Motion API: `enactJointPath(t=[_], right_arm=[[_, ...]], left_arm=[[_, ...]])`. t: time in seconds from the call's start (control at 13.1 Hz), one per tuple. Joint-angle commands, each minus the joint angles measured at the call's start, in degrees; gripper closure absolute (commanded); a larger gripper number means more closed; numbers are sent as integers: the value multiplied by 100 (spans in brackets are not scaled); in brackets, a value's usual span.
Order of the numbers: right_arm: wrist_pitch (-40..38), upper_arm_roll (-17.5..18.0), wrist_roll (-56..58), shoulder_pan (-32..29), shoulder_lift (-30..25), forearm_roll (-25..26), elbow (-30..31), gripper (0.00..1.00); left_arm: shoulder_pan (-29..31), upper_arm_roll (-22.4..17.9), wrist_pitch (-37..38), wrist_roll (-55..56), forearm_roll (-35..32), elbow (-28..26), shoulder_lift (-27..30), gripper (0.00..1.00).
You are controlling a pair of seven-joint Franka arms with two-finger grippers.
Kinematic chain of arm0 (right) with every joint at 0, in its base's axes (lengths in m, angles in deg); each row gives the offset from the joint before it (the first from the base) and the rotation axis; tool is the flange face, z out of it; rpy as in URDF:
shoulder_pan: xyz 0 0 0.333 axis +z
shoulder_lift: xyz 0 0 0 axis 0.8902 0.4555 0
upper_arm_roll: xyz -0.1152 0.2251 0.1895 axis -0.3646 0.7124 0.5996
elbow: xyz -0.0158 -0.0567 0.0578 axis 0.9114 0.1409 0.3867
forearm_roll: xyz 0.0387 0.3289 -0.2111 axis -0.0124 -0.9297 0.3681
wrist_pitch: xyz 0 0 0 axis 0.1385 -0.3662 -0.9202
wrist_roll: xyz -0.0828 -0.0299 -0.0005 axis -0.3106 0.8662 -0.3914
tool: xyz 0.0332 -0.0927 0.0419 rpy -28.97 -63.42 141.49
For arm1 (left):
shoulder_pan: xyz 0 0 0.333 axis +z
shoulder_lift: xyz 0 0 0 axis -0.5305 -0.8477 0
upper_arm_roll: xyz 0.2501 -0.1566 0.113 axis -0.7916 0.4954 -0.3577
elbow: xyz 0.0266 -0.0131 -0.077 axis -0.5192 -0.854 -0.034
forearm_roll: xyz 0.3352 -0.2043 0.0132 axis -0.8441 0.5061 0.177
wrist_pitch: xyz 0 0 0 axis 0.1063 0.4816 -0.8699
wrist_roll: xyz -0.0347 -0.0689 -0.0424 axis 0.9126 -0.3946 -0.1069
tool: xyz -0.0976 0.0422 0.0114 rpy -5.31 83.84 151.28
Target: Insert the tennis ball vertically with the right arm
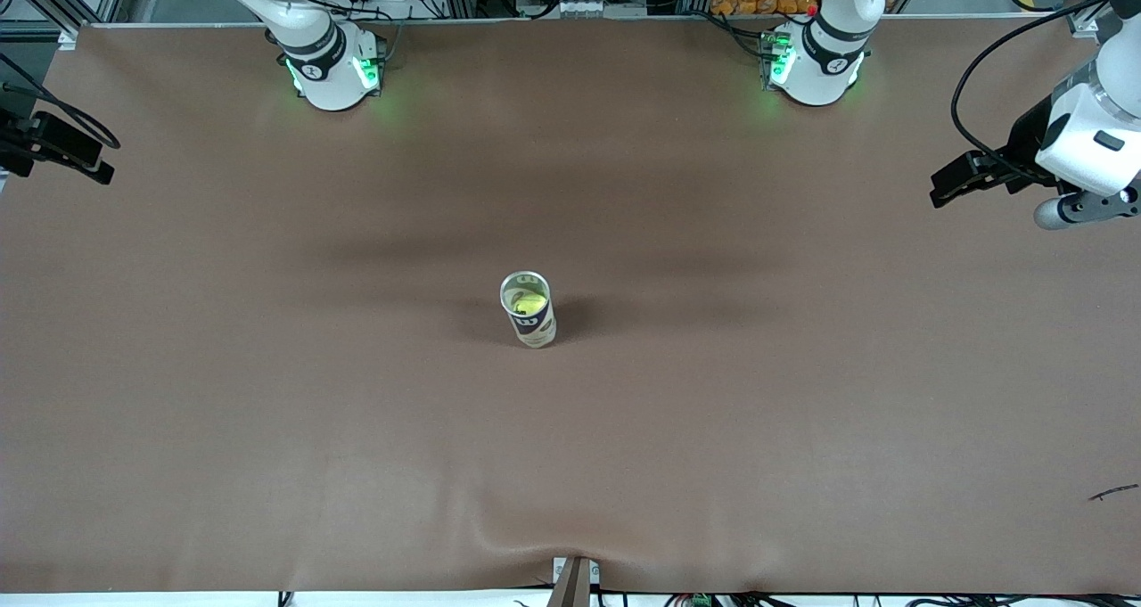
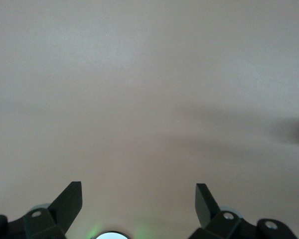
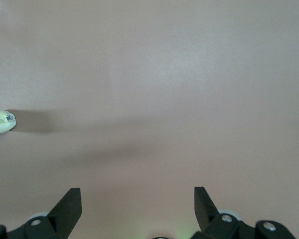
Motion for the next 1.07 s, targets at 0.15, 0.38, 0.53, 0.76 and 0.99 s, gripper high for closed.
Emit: enactJointPath(t=[0.15,0.38,0.53,0.76,0.99], right_arm=[[-43,-10,-30,55,82,28,14,0],[237,-10,-30,47,169,2,40,0],[100,-18,-3,20,153,2,32,0],[63,-27,-3,12,153,-16,23,0],[63,-27,5,12,153,-24,14,0]], left_arm=[[-25,-194,-212,-814,-261,17,3,0],[-25,-510,-222,-1457,-192,113,55,0],[-42,-484,-169,-1450,-96,132,56,0],[-60,-458,-169,-1353,-122,175,29,0],[-42,-414,-169,-1379,-156,342,-67,0]])
